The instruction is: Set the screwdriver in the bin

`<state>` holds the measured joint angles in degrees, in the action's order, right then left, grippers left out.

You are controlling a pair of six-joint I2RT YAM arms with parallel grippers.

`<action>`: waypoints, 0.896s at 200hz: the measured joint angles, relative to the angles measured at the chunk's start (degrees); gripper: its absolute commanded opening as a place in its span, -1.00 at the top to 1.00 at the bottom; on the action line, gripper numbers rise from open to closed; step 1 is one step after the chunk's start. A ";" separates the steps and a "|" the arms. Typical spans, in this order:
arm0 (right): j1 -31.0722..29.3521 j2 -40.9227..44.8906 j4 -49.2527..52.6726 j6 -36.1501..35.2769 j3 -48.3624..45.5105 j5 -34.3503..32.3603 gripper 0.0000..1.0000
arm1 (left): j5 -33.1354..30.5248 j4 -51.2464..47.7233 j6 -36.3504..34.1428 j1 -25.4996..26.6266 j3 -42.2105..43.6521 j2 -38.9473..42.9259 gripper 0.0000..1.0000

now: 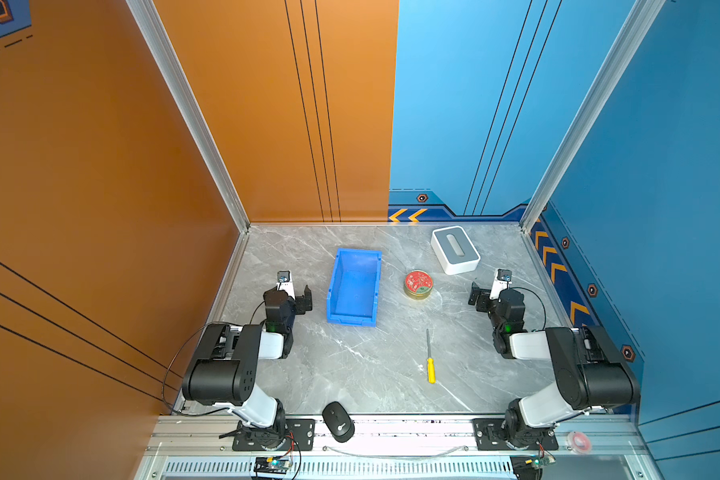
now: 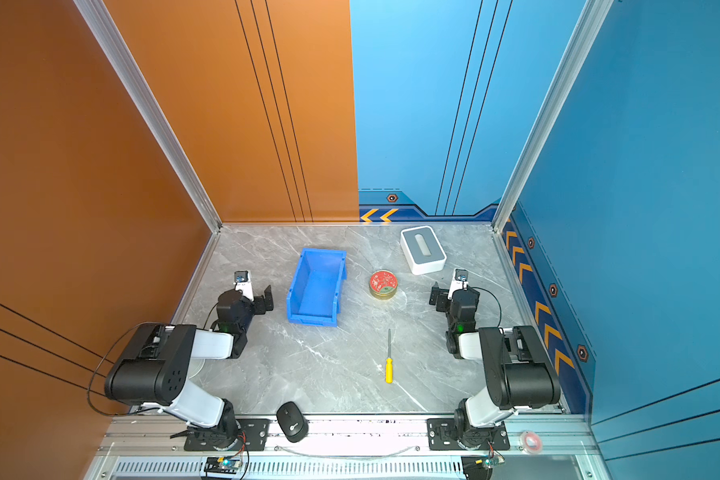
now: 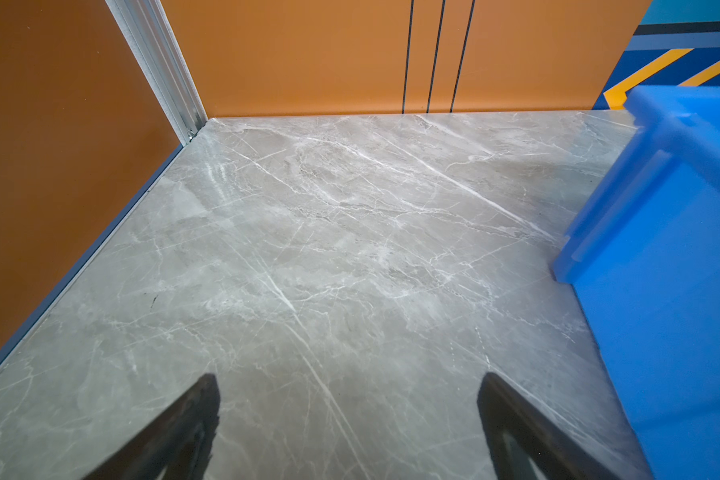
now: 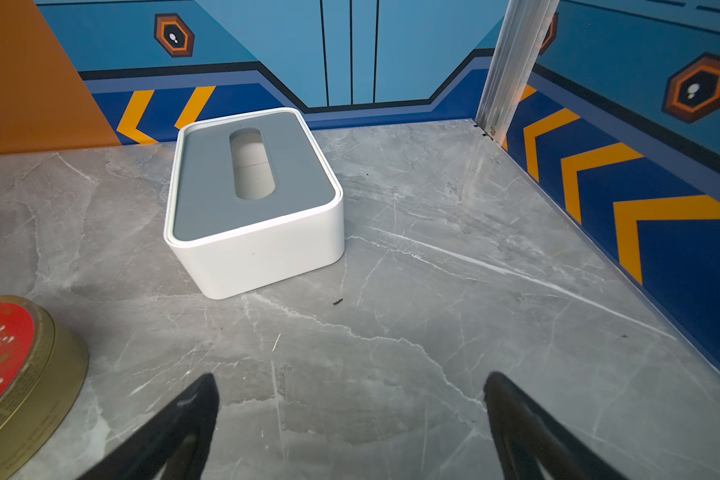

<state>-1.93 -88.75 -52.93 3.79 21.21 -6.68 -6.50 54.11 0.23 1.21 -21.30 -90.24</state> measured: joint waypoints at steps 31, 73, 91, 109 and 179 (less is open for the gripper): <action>0.00 0.00 0.00 0.02 0.00 0.00 -1.00 | -0.07 0.00 -0.02 0.00 0.00 0.00 -0.96; 0.00 0.00 0.00 0.00 0.00 -0.13 -1.00 | -0.37 -0.28 -0.55 0.31 0.00 0.17 -0.96; -0.31 0.13 0.90 0.04 0.11 -1.81 -1.00 | -0.35 -1.68 -1.55 1.42 0.00 1.38 -0.96; -0.83 1.55 5.16 0.02 1.16 -3.98 -1.00 | 0.15 -4.83 -2.40 1.97 -0.55 3.58 -0.96; -4.02 18.08 40.46 7.19 19.91 -10.71 -1.00 | 3.06 -35.87 -4.11 2.25 -18.71 12.98 -0.96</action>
<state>-5.96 -70.67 -12.47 10.98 41.12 -17.39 -3.44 18.24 -3.88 3.46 -40.01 -77.25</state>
